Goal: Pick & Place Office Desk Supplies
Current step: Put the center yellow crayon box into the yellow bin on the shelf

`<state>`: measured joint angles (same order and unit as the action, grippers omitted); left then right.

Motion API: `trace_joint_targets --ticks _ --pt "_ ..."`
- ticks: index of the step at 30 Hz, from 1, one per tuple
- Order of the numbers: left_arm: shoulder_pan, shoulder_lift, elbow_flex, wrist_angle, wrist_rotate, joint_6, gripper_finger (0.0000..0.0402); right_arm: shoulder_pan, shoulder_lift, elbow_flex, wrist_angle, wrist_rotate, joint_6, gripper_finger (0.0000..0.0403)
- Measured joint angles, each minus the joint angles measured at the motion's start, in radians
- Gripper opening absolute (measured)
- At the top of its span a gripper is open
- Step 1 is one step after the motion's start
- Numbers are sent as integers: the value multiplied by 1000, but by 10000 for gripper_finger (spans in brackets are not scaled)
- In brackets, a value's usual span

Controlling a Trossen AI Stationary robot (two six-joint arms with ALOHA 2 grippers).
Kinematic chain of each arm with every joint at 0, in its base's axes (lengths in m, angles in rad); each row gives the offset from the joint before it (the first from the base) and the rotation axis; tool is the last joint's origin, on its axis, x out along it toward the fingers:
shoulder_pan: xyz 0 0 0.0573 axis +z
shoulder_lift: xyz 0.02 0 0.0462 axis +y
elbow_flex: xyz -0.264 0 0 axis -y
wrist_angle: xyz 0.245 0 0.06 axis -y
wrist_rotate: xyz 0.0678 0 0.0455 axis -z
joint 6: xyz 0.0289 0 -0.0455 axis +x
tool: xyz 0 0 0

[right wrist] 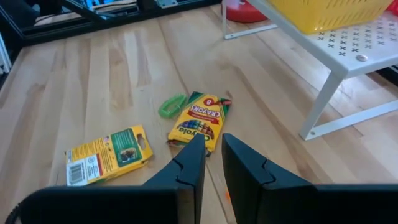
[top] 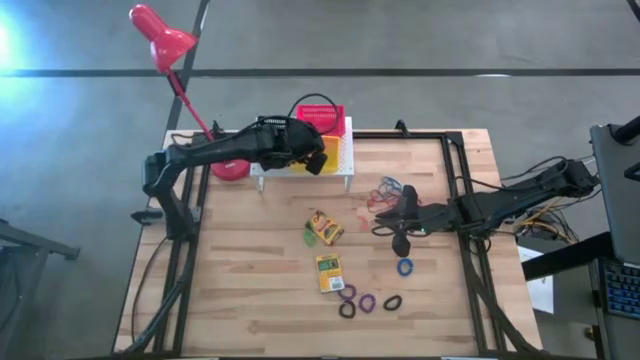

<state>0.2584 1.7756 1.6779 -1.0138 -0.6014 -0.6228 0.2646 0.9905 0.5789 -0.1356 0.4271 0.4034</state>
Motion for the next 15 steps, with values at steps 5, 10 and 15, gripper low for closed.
trace_joint_targets --ticks 5,10,15 --pt "-10 0 -4 19 -9 -15 39 0 0 0 0 -2 -3 54" --pt "-14 0 -59 93 -8 -18 65 0 0 0 0 -5 -3 54" --pt "-15 0 -112 163 3 -37 102 0 0 0 0 -5 -3 54"
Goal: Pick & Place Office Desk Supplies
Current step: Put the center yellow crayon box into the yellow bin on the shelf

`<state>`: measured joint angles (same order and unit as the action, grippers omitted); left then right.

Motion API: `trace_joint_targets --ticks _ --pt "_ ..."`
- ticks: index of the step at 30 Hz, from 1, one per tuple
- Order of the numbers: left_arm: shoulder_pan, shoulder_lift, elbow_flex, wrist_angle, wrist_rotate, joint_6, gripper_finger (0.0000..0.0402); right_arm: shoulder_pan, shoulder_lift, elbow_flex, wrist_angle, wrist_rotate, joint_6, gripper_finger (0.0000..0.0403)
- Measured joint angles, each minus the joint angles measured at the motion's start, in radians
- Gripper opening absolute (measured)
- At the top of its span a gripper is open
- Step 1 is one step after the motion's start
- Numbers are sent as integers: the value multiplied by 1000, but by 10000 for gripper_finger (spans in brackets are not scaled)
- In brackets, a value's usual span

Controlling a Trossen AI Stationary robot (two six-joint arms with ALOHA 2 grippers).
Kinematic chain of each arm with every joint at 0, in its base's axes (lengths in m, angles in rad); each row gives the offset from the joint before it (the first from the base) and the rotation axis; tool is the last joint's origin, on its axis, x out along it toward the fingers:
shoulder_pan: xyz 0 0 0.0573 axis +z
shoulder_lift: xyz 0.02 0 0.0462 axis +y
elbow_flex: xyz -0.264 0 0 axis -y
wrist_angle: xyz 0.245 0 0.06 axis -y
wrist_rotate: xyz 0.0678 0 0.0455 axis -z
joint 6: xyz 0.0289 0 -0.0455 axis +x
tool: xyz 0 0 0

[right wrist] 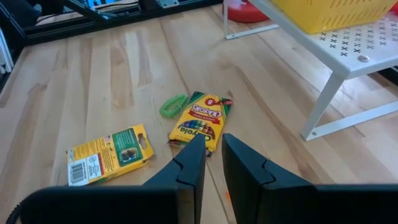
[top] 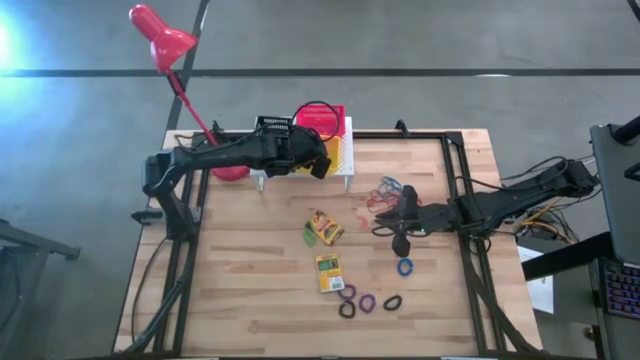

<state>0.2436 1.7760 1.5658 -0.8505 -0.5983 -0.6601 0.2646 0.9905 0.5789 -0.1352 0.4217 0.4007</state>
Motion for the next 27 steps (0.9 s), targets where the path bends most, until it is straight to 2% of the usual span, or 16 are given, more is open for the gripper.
trace_joint_targets --ticks 5,11,20,27 --pt "-1 0 -9 66 44 -2 128 0 0 0 -1 -3 0 54" --pt "-3 -2 -8 117 49 6 148 1 0 0 -1 -3 6 54" --pt "-3 -2 -17 220 49 11 150 8 0 0 0 -3 24 54" --pt "-3 0 -17 231 49 29 150 15 0 0 0 -3 45 54"
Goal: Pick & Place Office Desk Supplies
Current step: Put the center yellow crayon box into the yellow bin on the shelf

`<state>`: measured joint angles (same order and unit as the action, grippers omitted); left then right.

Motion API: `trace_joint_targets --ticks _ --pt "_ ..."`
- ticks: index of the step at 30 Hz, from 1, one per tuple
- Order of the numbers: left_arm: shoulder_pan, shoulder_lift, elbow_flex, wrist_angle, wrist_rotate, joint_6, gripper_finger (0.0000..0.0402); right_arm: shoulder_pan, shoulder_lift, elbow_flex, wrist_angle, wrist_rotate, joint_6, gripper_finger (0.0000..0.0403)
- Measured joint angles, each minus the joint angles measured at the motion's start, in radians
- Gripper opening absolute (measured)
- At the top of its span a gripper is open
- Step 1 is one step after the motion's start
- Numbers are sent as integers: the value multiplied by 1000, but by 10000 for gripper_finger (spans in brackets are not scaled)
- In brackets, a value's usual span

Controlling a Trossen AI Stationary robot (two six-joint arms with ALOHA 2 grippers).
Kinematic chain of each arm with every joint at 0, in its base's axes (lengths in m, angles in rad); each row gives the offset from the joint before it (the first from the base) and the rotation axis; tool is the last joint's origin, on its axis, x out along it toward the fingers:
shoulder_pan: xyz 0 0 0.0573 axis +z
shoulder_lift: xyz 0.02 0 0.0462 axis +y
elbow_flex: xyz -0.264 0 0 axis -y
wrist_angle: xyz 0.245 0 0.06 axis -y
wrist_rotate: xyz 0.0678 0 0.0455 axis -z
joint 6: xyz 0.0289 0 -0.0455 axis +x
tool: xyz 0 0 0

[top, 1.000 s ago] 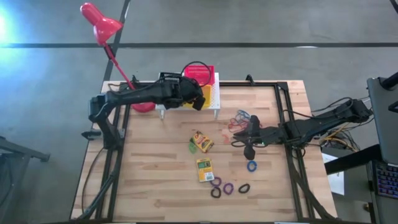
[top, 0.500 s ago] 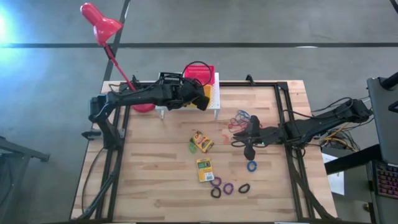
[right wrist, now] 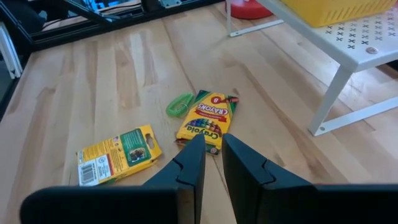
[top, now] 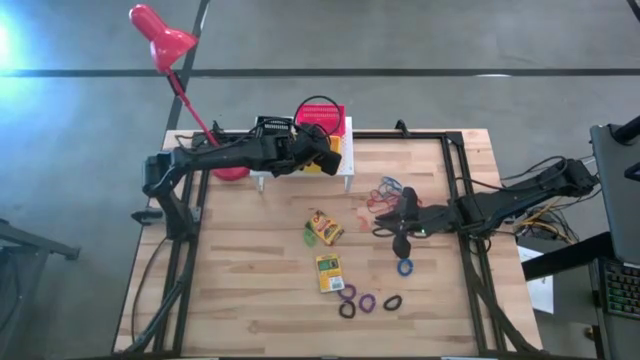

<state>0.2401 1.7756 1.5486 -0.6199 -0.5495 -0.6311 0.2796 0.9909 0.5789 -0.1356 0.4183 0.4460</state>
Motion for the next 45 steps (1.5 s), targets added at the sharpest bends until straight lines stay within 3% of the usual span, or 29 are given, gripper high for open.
trace_joint_targets --ticks 13,21,33,37,45 --pt "-2 0 -1 30 -5 -26 146 0 0 0 0 0 12 54" --pt "-7 0 -1 18 -114 -47 117 0 0 0 0 -1 11 54" --pt "-7 4 -84 132 -146 -84 116 0 0 0 12 -3 12 54" --pt "-14 4 -83 130 -159 -77 116 0 0 0 13 -3 12 54" --pt "-48 0 -50 52 -280 -50 116 0 0 0 15 -3 12 54"
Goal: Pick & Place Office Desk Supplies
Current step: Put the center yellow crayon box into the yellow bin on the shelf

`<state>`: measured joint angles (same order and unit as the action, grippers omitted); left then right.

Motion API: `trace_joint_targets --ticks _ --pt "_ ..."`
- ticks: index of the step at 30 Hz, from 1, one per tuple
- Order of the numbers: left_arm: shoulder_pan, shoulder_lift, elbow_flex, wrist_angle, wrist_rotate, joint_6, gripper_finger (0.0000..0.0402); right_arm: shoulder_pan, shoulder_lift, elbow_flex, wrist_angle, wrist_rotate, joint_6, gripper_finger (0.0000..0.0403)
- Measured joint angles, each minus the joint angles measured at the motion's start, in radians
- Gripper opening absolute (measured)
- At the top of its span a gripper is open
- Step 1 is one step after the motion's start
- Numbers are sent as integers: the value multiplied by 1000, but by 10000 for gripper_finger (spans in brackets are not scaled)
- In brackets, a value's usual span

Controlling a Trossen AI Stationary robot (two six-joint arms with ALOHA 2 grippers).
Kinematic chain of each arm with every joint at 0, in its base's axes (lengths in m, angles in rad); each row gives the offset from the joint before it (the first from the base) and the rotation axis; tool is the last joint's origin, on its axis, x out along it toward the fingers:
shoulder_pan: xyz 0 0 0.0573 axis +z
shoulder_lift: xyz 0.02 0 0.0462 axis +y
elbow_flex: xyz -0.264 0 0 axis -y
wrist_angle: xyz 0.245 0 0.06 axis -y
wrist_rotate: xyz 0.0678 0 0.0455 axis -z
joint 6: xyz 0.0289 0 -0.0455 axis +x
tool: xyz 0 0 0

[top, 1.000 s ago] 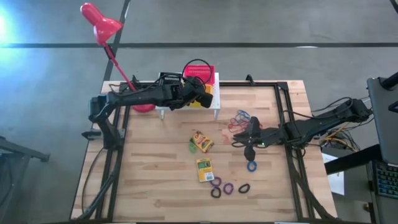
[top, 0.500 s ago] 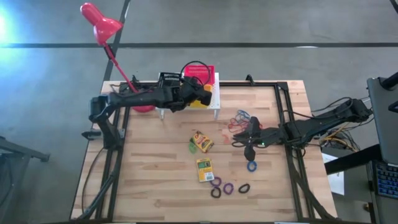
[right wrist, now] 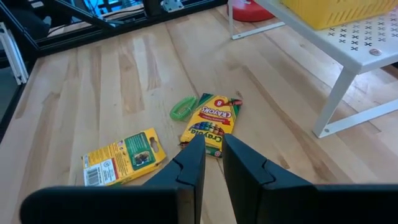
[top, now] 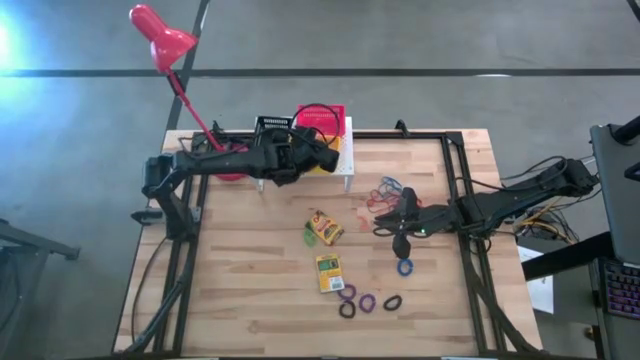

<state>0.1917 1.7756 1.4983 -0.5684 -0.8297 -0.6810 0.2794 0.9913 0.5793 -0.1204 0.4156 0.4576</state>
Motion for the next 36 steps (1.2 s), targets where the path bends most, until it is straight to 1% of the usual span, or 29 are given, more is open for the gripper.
trace_joint_targets --ticks 4,8,11,13,15,18,20,25,27,29,33,36 --pt "-10 0 11 -27 -58 4 116 0 0 0 0 0 0 54" --pt "-10 -1 7 -33 -77 24 114 0 0 0 0 0 0 54" --pt "-17 -1 8 -31 -76 31 95 0 0 0 0 1 0 54" --pt "-19 -1 8 -23 -40 47 76 0 0 0 0 1 0 54" --pt "-19 -2 8 -19 28 50 60 0 0 0 0 1 0 54" --pt "-14 -5 4 -14 75 64 51 0 0 0 0 2 0 54" --pt "-13 -5 4 -12 84 87 56 0 0 0 0 1 0 54" --pt "-14 -4 2 -21 113 103 94 0 0 0 0 2 0 54" --pt "-13 -4 2 -20 113 103 97 0 0 0 0 1 0 54" --pt "-13 -4 2 -15 112 103 85 0 0 0 0 1 0 54" --pt "-16 -7 16 -12 96 137 21 0 0 0 0 1 0 54" --pt "-21 -8 30 -21 81 139 13 0 0 0 0 1 0 54"
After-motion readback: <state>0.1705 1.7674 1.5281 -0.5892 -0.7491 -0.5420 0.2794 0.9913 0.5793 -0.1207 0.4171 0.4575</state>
